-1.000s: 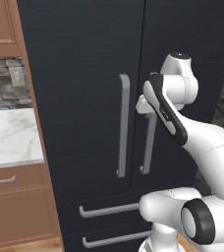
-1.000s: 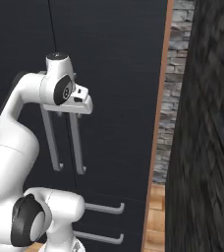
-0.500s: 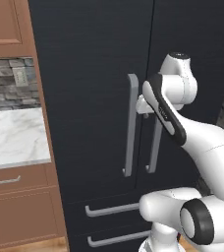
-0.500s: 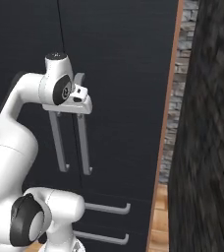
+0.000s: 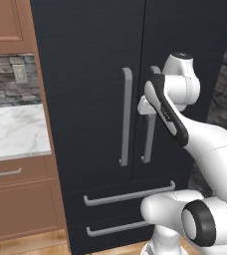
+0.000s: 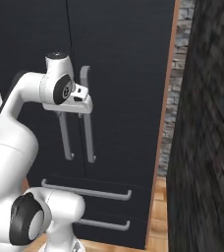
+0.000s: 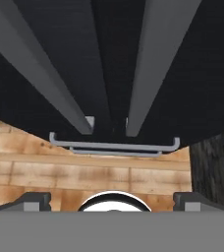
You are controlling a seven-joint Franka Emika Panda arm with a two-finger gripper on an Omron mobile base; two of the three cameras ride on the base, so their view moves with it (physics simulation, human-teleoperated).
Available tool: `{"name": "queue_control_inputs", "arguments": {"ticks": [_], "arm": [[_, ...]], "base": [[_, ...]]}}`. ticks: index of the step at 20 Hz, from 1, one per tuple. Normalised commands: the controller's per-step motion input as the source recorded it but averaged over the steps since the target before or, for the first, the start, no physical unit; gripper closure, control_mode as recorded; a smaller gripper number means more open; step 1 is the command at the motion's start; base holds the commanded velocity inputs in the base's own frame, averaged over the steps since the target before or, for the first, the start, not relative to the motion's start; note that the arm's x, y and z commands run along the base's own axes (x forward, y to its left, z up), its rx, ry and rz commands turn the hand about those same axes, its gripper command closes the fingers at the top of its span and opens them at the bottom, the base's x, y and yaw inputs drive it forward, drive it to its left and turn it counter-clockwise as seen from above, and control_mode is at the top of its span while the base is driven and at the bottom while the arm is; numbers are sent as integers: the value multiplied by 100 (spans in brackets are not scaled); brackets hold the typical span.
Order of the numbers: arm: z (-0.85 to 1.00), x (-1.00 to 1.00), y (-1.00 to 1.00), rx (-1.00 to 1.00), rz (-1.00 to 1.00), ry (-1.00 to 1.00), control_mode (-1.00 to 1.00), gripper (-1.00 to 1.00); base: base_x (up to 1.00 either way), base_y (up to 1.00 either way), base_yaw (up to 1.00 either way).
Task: Retrieve a lemon from the fridge and place it on the cutting board with the fish.
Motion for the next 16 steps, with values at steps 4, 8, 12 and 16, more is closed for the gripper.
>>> {"name": "queue_control_inputs", "arguments": {"ticks": [4,8,12,16], "arm": [[0,0,0,0,0,0,100,-100],[0,0,0,0,0,0,100,-100],[0,0,0,0,0,0,100,-100],[-4,1,0,0,0,-7,-100,-100]], "base": [[-46,11,0],[-2,3,0],[-4,0,0],[0,0,0]]}}
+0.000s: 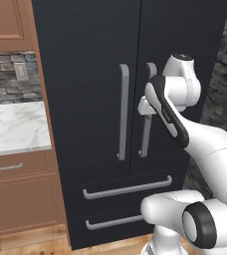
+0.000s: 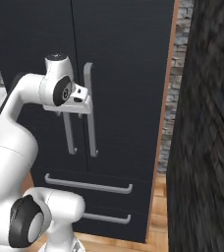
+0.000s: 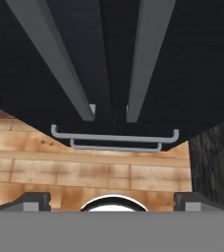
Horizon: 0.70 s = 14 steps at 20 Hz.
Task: Retrieve a lemon from the fridge and place it on the cutting board with the fish.
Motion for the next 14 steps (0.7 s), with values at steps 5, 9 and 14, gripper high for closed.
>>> {"name": "queue_control_inputs", "arguments": {"ticks": [5,9,14], "arm": [[-8,18,-8,0,0,-27,-100,-100],[-8,29,-27,-1,0,-8,-100,-100],[-7,16,-13,0,0,-8,-100,-100]], "base": [[0,0,0],[0,0,0],[0,0,0]]}}
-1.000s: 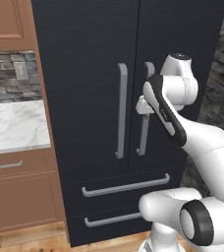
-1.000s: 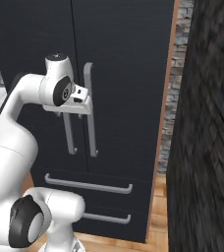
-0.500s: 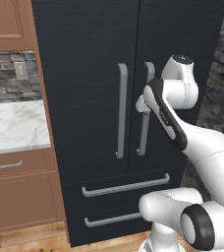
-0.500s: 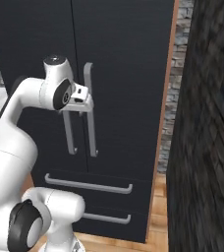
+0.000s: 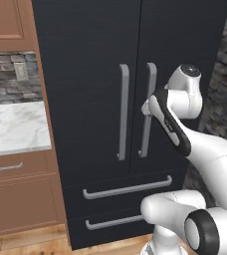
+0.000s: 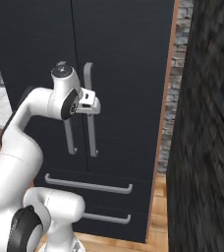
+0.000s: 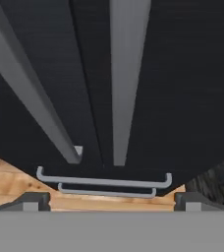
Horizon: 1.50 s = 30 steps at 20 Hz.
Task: Retrieve a lemon from the fridge and place it on the cutting board with the fish.
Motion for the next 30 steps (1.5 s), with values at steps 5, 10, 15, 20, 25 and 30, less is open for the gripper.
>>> {"name": "queue_control_inputs", "arguments": {"ticks": [5,10,15,20,25,30], "arm": [[-30,41,-28,0,-2,-3,-100,-100],[-8,30,0,0,0,-9,-100,-100],[-4,35,3,0,0,-11,-100,-100],[-1,44,12,0,0,0,-100,-100],[-3,45,18,0,0,0,-100,-100],[-16,45,-8,0,0,-7,-100,-100]], "base": [[0,0,0],[0,0,0],[0,0,0],[0,0,0],[0,0,0],[0,0,0]]}}
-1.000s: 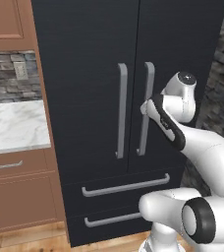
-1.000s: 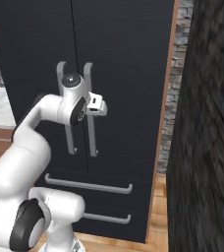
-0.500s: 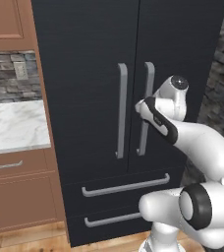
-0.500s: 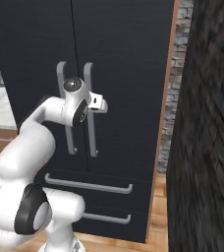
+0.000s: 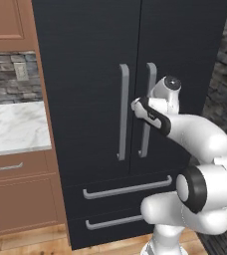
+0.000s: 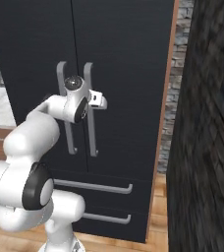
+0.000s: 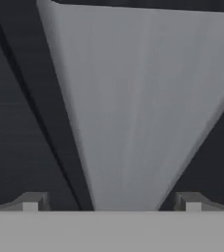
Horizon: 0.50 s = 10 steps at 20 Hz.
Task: Retrieve a lemon from the fridge and place it on the cutting board with the fish.
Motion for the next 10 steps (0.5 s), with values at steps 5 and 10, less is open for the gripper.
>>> {"name": "queue_control_inputs", "arguments": {"ticks": [5,10], "arm": [[-20,49,-16,0,0,-11,-100,-100],[-8,62,-11,0,2,-10,-100,-100]], "base": [[0,0,0],[0,0,0]]}}
